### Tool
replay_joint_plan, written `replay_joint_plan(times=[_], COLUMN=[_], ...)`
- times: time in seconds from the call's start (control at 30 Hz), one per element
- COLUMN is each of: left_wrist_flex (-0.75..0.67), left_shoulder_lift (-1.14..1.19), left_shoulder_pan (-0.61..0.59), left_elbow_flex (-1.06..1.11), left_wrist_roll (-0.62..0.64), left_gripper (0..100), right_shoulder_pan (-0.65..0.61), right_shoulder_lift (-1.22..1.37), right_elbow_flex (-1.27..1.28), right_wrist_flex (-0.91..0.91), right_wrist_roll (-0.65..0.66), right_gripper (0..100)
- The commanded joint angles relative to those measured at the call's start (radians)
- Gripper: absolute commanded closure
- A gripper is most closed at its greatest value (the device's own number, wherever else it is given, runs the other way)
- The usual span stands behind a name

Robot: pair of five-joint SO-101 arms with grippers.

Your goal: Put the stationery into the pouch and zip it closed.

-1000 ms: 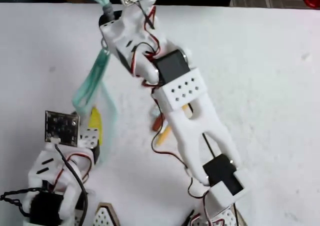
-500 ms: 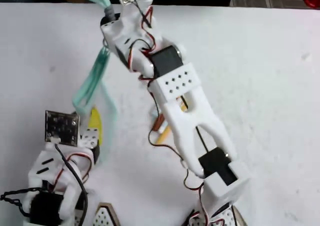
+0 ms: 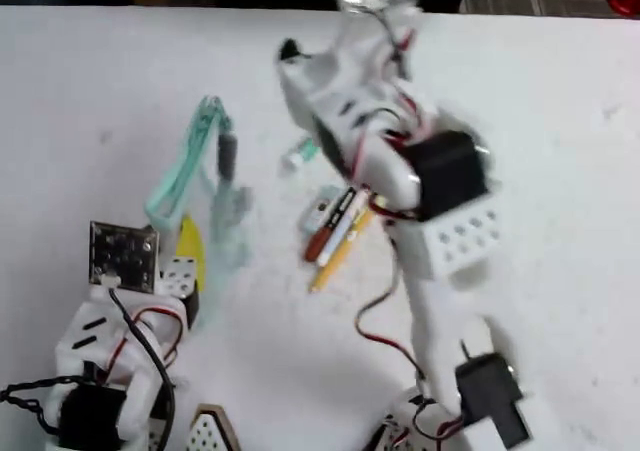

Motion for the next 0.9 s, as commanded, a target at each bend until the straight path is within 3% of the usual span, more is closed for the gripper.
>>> replay_joint_plan(times=[0.0, 0.13, 0.27, 0.43, 0.67, 0.87], left_wrist_flex=[-0.023, -0.023, -0.058, -0.051, -0.043, -0.037], left_shoulder_lift=[0.008, 0.008, 0.008, 0.008, 0.008, 0.008], left_shoulder_pan=[0.01, 0.01, 0.01, 0.008, 0.001, -0.001], left_elbow_flex=[-0.005, -0.005, -0.003, -0.003, 0.034, 0.038], left_wrist_roll=[-0.002, 0.086, 0.098, 0.098, 0.097, 0.097], left_gripper=[88, 72, 74, 76, 76, 76], right_shoulder_pan=[0.039, 0.064, 0.108, 0.214, 0.272, 0.318], right_shoulder_lift=[-0.048, -0.05, -0.047, -0.047, 0.021, 0.107], right_elbow_flex=[-0.014, -0.014, -0.014, 0.097, 0.489, 0.678], right_wrist_flex=[0.119, 0.255, 0.343, 0.352, 0.127, -0.05], right_wrist_roll=[-0.008, -0.015, -0.101, -0.11, -0.115, -0.115], right_gripper=[71.9, 71.9, 71.9, 71.9, 71.9, 73.4])
